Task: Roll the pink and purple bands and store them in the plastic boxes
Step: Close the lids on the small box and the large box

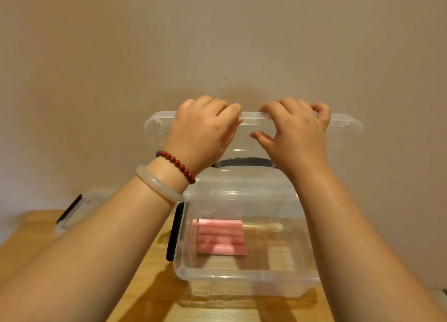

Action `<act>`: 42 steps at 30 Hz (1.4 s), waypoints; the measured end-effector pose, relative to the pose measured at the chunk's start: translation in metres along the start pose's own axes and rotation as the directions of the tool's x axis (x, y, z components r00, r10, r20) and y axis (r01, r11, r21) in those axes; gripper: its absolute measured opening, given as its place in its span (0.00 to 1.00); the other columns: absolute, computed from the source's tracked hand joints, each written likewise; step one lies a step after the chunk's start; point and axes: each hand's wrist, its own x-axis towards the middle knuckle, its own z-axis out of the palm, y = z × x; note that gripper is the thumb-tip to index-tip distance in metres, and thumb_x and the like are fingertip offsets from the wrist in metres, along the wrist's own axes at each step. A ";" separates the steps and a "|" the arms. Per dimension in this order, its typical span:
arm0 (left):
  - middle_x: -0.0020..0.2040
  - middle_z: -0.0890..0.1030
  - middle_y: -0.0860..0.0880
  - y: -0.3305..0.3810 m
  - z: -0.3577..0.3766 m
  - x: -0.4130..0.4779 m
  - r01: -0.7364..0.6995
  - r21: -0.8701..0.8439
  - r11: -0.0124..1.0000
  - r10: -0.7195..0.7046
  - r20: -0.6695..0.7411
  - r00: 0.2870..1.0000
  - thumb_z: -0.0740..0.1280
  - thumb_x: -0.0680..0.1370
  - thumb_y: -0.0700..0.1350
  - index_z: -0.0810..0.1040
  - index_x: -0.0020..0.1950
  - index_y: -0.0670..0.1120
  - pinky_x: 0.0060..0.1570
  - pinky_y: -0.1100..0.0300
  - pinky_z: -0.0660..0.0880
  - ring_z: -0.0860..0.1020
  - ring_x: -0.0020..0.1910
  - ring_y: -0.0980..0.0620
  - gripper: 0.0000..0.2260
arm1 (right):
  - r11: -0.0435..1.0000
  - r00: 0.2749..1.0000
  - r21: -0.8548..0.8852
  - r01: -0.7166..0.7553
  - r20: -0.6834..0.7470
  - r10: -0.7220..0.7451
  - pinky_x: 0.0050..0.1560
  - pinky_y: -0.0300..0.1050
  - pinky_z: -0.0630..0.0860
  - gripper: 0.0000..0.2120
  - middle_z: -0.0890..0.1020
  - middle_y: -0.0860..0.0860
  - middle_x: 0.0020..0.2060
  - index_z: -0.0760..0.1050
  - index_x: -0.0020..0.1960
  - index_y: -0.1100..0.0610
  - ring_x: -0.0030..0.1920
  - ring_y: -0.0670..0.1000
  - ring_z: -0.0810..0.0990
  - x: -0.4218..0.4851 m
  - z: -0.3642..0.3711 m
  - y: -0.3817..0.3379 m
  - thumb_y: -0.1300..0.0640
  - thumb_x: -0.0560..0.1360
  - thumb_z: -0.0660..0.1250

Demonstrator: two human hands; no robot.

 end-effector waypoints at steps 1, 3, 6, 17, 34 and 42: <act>0.42 0.81 0.46 0.008 -0.004 -0.001 0.011 -0.016 1.000 -0.010 0.030 1.000 0.57 0.82 0.49 0.79 0.54 0.43 0.37 0.53 0.73 0.77 0.39 0.46 0.14 | 1.000 1.000 0.011 0.002 -0.017 -0.001 0.56 0.49 0.56 0.16 0.80 0.49 0.45 0.78 0.51 0.52 0.48 0.55 0.78 -0.006 -0.004 0.004 0.48 0.68 0.77; 0.42 0.81 0.47 0.023 -0.013 -0.003 0.030 -0.040 0.999 -0.026 0.094 0.995 0.56 0.81 0.52 0.79 0.55 0.44 0.37 0.52 0.75 0.78 0.39 0.47 0.16 | 0.999 0.999 0.029 -0.017 -0.034 0.018 0.54 0.49 0.57 0.15 0.80 0.49 0.44 0.78 0.50 0.52 0.46 0.55 0.78 -0.020 -0.009 0.009 0.50 0.67 0.78; 0.42 0.81 0.48 0.038 -0.023 -0.008 0.038 -0.049 0.998 -0.026 0.215 0.976 0.52 0.79 0.58 0.79 0.57 0.46 0.36 0.51 0.77 0.79 0.38 0.47 0.22 | 0.997 0.996 0.039 -0.064 -0.055 0.066 0.52 0.49 0.58 0.15 0.79 0.49 0.41 0.77 0.47 0.54 0.42 0.55 0.79 -0.044 -0.011 0.009 0.53 0.65 0.79; 0.58 0.80 0.53 0.058 -0.027 -0.040 0.131 -0.039 0.991 -0.079 0.616 0.784 0.53 0.77 0.65 0.71 0.68 0.56 0.52 0.51 0.75 0.78 0.56 0.51 0.24 | 0.988 0.953 0.039 -0.151 0.270 0.135 0.47 0.46 0.58 0.15 0.78 0.48 0.41 0.74 0.47 0.54 0.42 0.54 0.78 -0.096 -0.021 -0.002 0.50 0.68 0.77; 0.61 0.75 0.56 0.106 -0.025 -0.100 0.218 -0.034 0.975 -0.113 0.772 0.625 0.64 0.76 0.62 0.73 0.63 0.56 0.60 0.54 0.68 0.71 0.62 0.52 0.18 | 0.936 0.506 0.042 -0.349 0.849 0.151 0.76 0.57 0.51 0.24 0.60 0.50 0.78 0.59 0.77 0.46 0.78 0.50 0.54 -0.144 -0.020 -0.005 0.42 0.83 0.46; 0.67 0.70 0.54 0.105 -0.013 -0.134 0.348 -0.097 0.933 -0.091 0.869 0.487 0.67 0.74 0.62 0.68 0.61 0.54 0.68 0.56 0.62 0.68 0.66 0.53 0.21 | 0.922 0.283 0.037 -0.385 0.956 0.080 0.77 0.60 0.42 0.32 0.47 0.51 0.80 0.46 0.79 0.41 0.79 0.53 0.43 -0.161 0.001 -0.014 0.34 0.79 0.50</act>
